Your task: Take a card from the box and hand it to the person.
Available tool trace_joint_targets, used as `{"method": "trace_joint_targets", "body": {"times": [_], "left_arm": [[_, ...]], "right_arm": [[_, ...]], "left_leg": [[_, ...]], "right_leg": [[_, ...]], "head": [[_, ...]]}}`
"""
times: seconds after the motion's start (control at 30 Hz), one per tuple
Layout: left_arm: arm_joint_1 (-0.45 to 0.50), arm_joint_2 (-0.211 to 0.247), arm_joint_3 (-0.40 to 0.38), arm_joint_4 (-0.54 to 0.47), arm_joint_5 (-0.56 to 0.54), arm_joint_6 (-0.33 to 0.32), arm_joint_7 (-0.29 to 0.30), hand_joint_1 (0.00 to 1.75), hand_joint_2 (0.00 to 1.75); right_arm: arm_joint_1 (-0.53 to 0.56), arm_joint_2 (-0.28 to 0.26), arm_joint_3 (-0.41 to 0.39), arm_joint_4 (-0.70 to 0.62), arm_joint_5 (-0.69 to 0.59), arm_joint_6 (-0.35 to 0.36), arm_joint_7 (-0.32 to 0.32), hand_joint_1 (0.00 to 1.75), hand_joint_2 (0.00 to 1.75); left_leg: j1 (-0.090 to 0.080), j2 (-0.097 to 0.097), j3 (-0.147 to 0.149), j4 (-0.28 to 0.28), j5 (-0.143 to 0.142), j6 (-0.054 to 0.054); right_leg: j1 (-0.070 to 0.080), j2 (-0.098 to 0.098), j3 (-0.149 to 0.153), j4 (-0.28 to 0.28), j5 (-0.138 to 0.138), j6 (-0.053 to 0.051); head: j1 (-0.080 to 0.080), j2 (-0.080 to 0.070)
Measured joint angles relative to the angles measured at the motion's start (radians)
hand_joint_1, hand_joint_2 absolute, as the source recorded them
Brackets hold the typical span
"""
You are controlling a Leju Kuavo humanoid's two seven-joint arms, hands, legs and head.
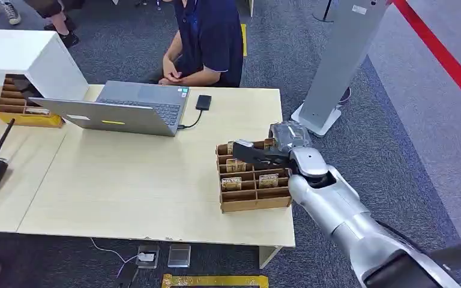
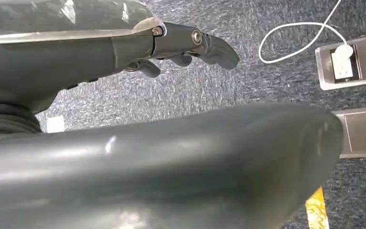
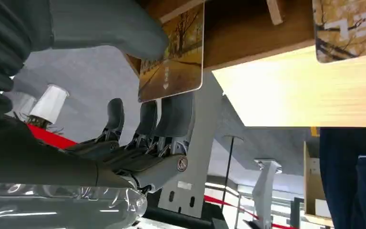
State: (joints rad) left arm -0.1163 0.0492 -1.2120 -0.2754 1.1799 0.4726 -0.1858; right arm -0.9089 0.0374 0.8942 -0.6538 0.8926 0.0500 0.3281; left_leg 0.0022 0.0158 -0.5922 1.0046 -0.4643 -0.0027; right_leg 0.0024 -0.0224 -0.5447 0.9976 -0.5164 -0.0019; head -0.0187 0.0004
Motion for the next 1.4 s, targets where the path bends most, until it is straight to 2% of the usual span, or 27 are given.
{"method": "trace_joint_targets", "body": {"times": [0.03, 0.07, 0.13, 0.73, 0.8, 0.97, 1.0, 1.4], "left_arm": [[0.000, 0.000, 0.000, 0.000, 0.000, 0.000, 0.000, 0.00, 0.00], [0.000, 0.000, 0.000, 0.000, 0.000, 0.000, 0.000, 0.00, 0.00], [0.000, 0.000, 0.000, 0.000, 0.002, 0.000, 0.000, 0.00, 0.00], [0.000, 0.000, 0.000, -0.003, 0.005, 0.003, 0.006, 0.00, 0.00], [0.000, 0.000, 0.000, -0.003, 0.006, 0.003, 0.006, 0.00, 0.00], [0.000, 0.000, 0.000, -0.005, 0.009, 0.003, 0.006, 0.00, 0.00], [0.000, 0.000, 0.000, -0.006, 0.009, 0.002, 0.005, 0.00, 0.00], [0.001, -0.001, 0.000, -0.008, 0.012, 0.000, 0.003, 0.00, 0.00]], "right_arm": [[0.000, 0.000, 0.000, 0.000, 0.000, 0.000, 0.000, 1.13, 1.75], [0.000, 0.000, 0.000, 0.000, 0.000, 0.000, 0.000, 1.27, 1.75], [0.000, 0.000, 0.000, 0.002, -0.001, 0.000, -0.001, 1.31, 1.75], [-0.002, 0.007, -0.003, 0.002, -0.021, -0.003, -0.008, 1.34, 1.75], [-0.002, 0.008, -0.003, 0.000, -0.024, -0.003, -0.009, 1.40, 1.75], [-0.003, 0.011, -0.004, 0.000, -0.028, -0.003, -0.011, 1.40, 1.75], [-0.003, 0.011, -0.004, 0.000, -0.029, -0.003, -0.014, 1.47, 1.75], [-0.009, 0.017, -0.012, -0.003, -0.043, -0.005, -0.018, 1.52, 1.75]], "left_leg": [[0.000, 0.000, 0.000, 0.000, 0.000, 0.000], [0.000, 0.000, 0.000, 0.000, 0.000, 0.000], [0.000, 0.000, 0.000, 0.000, 0.000, 0.000], [0.000, 0.000, 0.000, 0.000, 0.000, 0.000], [0.000, 0.000, 0.000, 0.000, 0.000, 0.000], [0.000, 0.000, 0.000, 0.000, 0.000, 0.000], [0.000, 0.000, 0.000, 0.000, 0.000, 0.000], [0.000, 0.000, 0.000, 0.000, 0.000, 0.000]], "right_leg": [[0.000, 0.000, 0.000, 0.000, 0.000, 0.000], [0.000, 0.000, 0.000, 0.000, 0.000, 0.000], [0.000, 0.000, 0.000, 0.000, 0.000, 0.000], [0.000, 0.000, 0.000, 0.000, 0.000, 0.000], [0.000, 0.000, 0.000, 0.000, 0.000, 0.000], [0.000, 0.000, 0.000, 0.000, 0.000, 0.000], [0.000, 0.000, 0.000, 0.000, 0.000, 0.000], [0.000, 0.000, 0.000, 0.000, 0.000, 0.000]], "head": [[0.000, 0.000], [0.000, 0.000], [0.000, 0.000], [0.000, 0.000], [0.000, 0.000], [0.000, 0.000], [0.000, 0.000], [0.000, 0.000]]}}
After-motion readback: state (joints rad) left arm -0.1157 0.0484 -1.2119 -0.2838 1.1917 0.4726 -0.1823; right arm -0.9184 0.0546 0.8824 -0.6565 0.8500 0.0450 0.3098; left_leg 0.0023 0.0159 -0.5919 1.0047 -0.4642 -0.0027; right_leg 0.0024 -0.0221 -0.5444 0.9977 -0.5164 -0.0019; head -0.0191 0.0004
